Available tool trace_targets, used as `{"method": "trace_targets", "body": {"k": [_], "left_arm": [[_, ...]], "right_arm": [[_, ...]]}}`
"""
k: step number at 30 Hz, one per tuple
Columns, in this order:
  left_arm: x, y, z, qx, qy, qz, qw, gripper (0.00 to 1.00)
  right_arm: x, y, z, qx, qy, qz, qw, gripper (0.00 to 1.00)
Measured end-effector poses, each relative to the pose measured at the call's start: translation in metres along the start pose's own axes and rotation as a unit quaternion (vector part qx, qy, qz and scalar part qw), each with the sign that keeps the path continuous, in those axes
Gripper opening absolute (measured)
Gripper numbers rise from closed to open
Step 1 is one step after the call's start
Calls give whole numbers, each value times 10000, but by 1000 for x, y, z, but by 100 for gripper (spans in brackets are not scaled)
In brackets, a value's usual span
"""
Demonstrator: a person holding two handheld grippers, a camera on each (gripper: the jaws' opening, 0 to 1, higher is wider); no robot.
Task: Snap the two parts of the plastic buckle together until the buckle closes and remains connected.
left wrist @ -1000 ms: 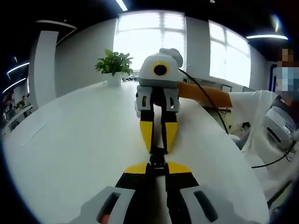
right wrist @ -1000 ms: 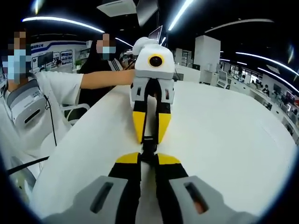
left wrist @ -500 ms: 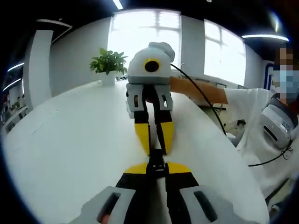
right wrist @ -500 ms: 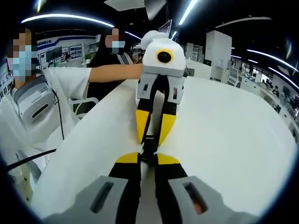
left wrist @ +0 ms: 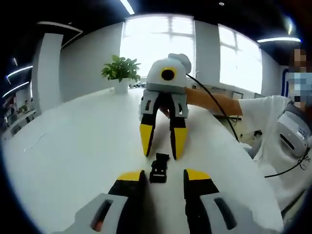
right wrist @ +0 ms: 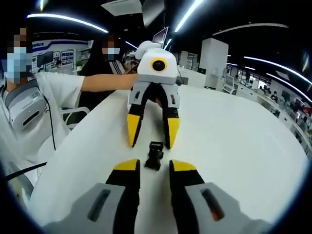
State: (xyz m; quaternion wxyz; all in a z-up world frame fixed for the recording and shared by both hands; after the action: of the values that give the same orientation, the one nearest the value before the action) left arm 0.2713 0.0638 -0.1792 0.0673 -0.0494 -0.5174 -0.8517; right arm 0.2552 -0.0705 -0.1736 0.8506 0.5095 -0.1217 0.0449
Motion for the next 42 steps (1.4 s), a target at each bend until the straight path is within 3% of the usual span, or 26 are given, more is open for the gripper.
{"method": "trace_targets", "body": {"k": [3,7,11,25,34,42], "left_arm": [[-2,2,3,144,179,63,9997,26],[-5,3,4,279,263,118,9992,26],[-8,2,2,227,306,123,9992,25],[-9,2,0,481,388,430,9972,22],[-7,-1,-2,439,515,485,9965,12],[-8,-1,-2,429,505,430,9969,12]], "right_arm": [[8,2,4,237,-390,-278,9986,23],[7,0,9,328,-636,-551,9959,23],[8,-3,10,259,-945,-733,9925,23],[-1,1,-4,88,-969,-908,9911,21],[-3,-1,-5,-33,-1053,-897,9904,14],[-3,-1,-4,-2,-990,-707,9926,12]]}}
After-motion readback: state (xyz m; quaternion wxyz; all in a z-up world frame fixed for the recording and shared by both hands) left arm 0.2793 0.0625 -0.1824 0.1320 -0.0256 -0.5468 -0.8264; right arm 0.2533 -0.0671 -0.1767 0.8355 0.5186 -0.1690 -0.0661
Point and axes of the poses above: the point that each gripper's makers call its tool centre point, and the gripper's own axes: z roughly backward along the fingers, x roughly to its right, y roughly out of its top, the point moved 6 cm from there along z, roughly backward along the fingers, and after that the axes turned 8 degrees about z, right-handed, at the moved point
